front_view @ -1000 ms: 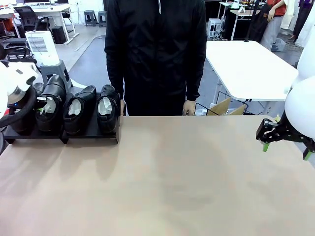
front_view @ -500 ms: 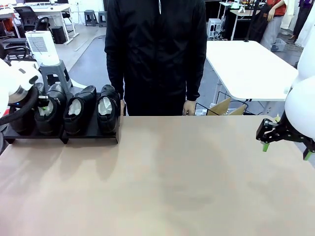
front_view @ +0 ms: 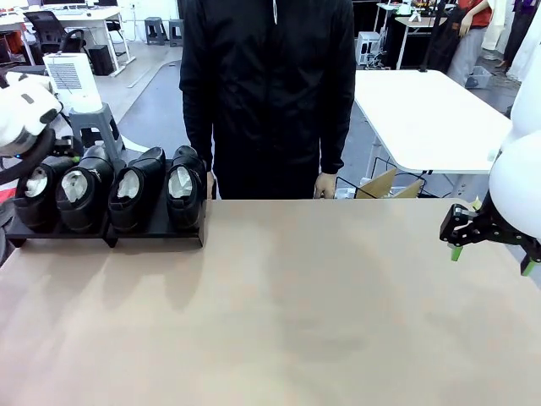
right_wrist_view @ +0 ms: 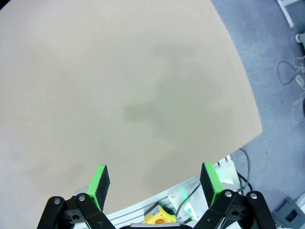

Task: Organize the shoes by placing them on the stand.
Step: Place the Shoe from the middle of the table onto the Shoes Stand.

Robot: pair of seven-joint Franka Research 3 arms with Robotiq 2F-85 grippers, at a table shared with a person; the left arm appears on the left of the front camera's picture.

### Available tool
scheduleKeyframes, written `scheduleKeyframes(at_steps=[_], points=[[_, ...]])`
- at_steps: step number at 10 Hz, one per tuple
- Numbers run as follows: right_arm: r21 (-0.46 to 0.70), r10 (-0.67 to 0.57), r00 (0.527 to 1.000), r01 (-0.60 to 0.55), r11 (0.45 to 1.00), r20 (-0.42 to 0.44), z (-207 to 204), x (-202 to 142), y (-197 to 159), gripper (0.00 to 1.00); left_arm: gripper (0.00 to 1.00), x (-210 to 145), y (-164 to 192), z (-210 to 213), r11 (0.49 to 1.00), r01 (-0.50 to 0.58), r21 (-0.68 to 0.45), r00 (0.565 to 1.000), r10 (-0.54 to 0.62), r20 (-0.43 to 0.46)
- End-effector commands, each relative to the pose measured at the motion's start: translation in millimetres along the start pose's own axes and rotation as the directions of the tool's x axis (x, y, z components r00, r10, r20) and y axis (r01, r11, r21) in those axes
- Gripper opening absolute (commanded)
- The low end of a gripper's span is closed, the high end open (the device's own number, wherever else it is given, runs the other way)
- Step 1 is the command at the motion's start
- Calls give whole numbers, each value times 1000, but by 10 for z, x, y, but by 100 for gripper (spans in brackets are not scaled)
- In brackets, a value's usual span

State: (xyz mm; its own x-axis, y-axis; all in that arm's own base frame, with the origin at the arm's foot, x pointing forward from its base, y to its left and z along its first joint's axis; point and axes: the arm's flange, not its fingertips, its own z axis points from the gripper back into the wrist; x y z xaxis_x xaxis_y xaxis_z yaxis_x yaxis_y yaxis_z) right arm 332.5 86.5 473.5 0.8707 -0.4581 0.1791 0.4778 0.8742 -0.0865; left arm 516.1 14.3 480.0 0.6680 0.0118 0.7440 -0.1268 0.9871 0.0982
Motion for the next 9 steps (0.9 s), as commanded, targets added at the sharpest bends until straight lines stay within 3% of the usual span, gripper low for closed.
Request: scheduleKeyframes(at_steps=[1,3,4,9], points=[[6,18,1000,-18,1000,3,30,27,19,100,100,-83,-97,146,1000,-7,13,1000,7,25],[6,18,1000,-18,1000,3,30,27,19,100,100,-78,-43,315,996,11,85,999,-14,36],[6,18,1000,-18,1000,3,30,27,19,100,100,44,-68,203,1000,12,1,999,-12,30],[6,18,1000,-18,1000,3,30,27,19,100,100,44,-68,203,1000,12,1,999,-12,30]])
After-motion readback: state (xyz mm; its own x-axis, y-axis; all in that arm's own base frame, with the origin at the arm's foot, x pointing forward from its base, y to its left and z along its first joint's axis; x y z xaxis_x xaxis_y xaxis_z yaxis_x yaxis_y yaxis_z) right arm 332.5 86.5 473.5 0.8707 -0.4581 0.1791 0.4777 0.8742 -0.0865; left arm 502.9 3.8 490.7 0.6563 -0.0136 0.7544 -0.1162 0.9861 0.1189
